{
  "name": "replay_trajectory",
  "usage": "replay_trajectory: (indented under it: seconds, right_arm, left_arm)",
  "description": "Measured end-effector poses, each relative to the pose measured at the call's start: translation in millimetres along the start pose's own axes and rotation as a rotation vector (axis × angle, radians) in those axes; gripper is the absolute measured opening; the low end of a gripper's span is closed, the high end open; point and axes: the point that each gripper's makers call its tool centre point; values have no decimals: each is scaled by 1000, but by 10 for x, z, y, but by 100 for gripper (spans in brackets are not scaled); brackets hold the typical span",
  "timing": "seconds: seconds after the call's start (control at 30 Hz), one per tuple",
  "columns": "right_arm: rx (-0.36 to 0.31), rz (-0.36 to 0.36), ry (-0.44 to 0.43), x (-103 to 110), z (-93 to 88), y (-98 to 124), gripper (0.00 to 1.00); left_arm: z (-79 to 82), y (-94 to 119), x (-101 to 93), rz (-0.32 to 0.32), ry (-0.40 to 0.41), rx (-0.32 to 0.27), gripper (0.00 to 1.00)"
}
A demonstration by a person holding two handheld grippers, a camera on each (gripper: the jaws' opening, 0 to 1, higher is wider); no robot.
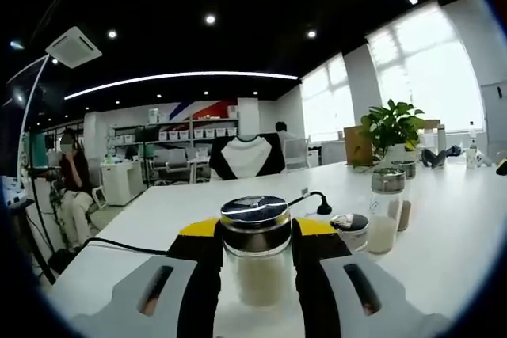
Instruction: Rotate the seasoning bottle until the label or dispensing opening points toward the visible target arrow and the bottle remains upright within the marked orientation range
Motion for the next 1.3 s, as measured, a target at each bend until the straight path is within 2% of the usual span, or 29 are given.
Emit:
replay_trajectory:
  seconds: [0.07,0.23,0.4,0.73,0.87,1.0,1.13,1.23,1.3]
  right_arm:
    - [-5,1,-1,5,6,5,99]
    - [-5,-4,1,1,7,19,98]
    - [-8,-4,-1,13,0,27,98]
    - [-11,-8,-15,20,-17,20,97]
    - [-19,-2,-3,35,10,32,97]
    - [-32,-4,0,38,40,44,97]
    - [-38,-4,-9,26,32,48,97]
    - [-31,-3,-10,5,7,37,96]
    - [-27,0,-8,4,5,31,96]
  left_arm:
    - [100,35,-26,-19,-5,-16,36]
    - [188,71,-115,-74,-18,-25,36]
    - [251,73,-240,-84,-65,-32,36]
    - [494,139,-615,-188,-86,-89,36]
    - [547,157,-796,-245,-98,-99,36]
    - [642,220,-1030,-340,-68,-137,36]
    - [687,312,-1264,-412,-109,-148,36]
    - [674,403,-1406,-436,-68,-162,35]
    - [598,466,-1538,-459,-76,-159,35]
Point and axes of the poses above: the point that each gripper's makers call its tool centre point, and the gripper's own axes: y roughly backward along the fingers, x roughly to its left, z roughly out of its top, and after that the axes turned 9 degrees about x, right-handed
